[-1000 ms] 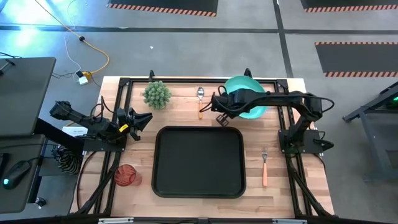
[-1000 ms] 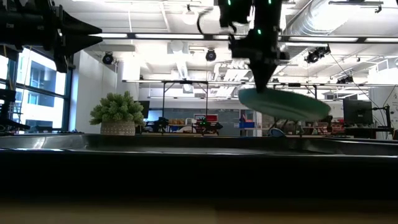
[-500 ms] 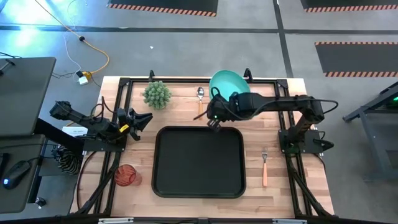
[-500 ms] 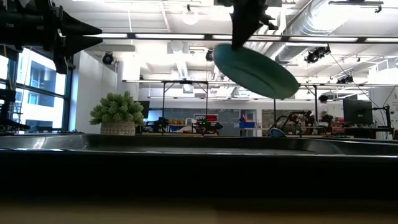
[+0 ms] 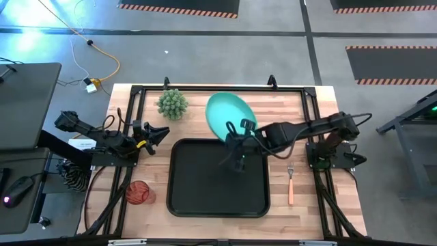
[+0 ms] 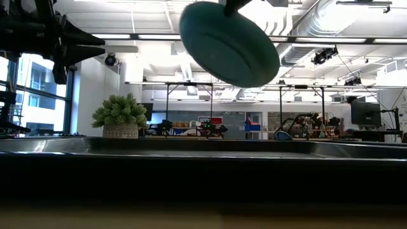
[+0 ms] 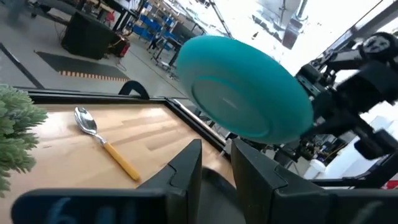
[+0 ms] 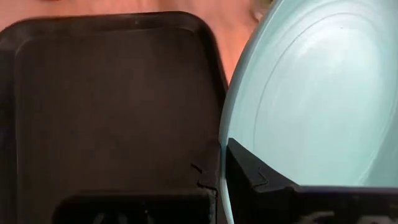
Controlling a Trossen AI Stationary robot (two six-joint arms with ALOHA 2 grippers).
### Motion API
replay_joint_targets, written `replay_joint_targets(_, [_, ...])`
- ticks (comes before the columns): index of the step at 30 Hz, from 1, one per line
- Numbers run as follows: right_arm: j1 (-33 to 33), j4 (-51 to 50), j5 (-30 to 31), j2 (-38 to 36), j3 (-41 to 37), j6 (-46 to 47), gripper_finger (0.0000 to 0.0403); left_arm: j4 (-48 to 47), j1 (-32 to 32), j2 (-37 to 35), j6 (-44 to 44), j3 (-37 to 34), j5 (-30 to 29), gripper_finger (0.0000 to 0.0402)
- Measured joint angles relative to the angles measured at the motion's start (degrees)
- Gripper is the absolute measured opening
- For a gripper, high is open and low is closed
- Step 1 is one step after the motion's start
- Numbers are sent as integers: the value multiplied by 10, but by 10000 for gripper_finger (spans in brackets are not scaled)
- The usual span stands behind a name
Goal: Pick and place plate/cup/fork/spoon on tray
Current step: Put the blue plate on the black tray
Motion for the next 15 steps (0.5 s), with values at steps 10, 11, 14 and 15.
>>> replay_joint_targets(10, [42,17,-64,41,0,-107,0,2,0,0,-117,0,0,76])
replay_joint_targets(11, [47,17,-72,50,0,-120,0,2,0,0,-123,0,0,76])
replay_joint_targets(14, [65,17,-78,79,0,-154,0,3,0,0,-143,0,0,76])
replay_joint_targets(15, [71,17,-76,88,0,-163,0,3,0,0,-147,0,0,76])
